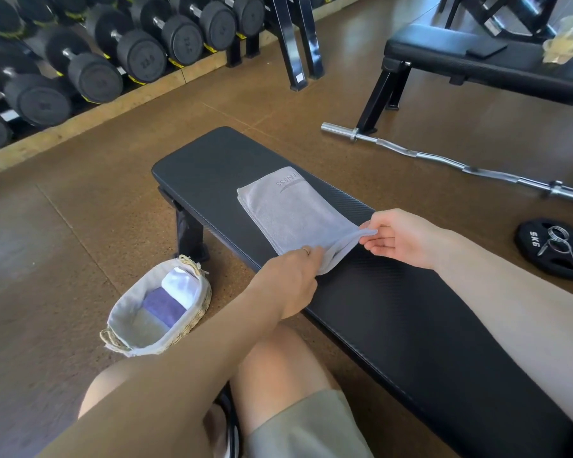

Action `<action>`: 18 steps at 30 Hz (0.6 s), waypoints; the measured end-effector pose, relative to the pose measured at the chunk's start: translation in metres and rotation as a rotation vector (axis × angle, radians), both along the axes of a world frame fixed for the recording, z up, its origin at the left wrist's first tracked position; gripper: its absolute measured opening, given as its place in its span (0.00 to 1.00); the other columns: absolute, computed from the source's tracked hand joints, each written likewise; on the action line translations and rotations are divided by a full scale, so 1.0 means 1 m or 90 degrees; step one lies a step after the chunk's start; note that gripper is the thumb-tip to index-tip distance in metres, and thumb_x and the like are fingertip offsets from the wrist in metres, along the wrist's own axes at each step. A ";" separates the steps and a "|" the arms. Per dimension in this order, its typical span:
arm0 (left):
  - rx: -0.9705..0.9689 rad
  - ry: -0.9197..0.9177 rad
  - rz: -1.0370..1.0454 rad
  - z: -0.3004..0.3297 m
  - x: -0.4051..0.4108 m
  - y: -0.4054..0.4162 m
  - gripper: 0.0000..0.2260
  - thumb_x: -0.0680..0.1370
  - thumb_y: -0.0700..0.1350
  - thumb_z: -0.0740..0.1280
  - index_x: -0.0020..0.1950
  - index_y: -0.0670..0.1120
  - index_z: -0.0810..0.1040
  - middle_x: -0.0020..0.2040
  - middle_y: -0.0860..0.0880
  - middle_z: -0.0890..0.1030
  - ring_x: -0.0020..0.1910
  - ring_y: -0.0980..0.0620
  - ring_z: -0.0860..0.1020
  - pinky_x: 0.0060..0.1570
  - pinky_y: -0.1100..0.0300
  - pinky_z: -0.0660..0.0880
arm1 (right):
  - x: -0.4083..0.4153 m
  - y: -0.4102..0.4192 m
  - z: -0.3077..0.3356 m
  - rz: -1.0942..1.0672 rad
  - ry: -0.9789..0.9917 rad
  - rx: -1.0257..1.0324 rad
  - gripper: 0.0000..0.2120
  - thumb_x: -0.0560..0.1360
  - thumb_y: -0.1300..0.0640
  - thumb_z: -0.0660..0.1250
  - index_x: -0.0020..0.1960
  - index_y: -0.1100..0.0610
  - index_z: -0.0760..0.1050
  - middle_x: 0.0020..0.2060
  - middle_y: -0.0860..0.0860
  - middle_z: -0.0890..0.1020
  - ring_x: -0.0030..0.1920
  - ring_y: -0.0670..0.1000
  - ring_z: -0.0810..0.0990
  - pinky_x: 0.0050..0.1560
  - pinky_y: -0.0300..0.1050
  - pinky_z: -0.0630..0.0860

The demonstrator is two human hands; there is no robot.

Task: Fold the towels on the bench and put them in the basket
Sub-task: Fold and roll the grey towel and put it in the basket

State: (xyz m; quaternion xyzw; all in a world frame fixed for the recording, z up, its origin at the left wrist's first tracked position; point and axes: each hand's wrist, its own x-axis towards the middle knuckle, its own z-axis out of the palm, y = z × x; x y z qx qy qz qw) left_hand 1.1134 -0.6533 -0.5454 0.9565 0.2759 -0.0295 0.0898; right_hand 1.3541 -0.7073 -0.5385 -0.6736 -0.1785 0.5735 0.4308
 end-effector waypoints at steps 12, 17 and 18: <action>-0.321 -0.200 0.213 -0.002 -0.027 0.034 0.02 0.82 0.46 0.61 0.53 0.50 0.71 0.42 0.47 0.80 0.34 0.53 0.73 0.34 0.64 0.71 | 0.007 0.000 -0.008 0.175 -0.276 0.082 0.10 0.73 0.64 0.71 0.50 0.54 0.86 0.45 0.53 0.85 0.44 0.49 0.77 0.44 0.44 0.73; -0.402 -0.260 0.323 -0.010 -0.030 0.038 0.03 0.83 0.49 0.62 0.54 0.50 0.72 0.41 0.48 0.82 0.30 0.53 0.71 0.31 0.62 0.70 | 0.000 0.020 -0.011 0.118 -0.292 0.123 0.06 0.76 0.57 0.71 0.52 0.53 0.84 0.50 0.50 0.83 0.49 0.48 0.77 0.48 0.42 0.71; -0.404 -0.270 0.338 -0.010 -0.030 0.039 0.04 0.83 0.49 0.62 0.54 0.50 0.73 0.43 0.46 0.83 0.31 0.52 0.72 0.32 0.60 0.70 | -0.003 0.024 -0.012 0.107 -0.290 0.125 0.06 0.76 0.56 0.71 0.52 0.53 0.84 0.51 0.49 0.82 0.50 0.47 0.77 0.48 0.42 0.71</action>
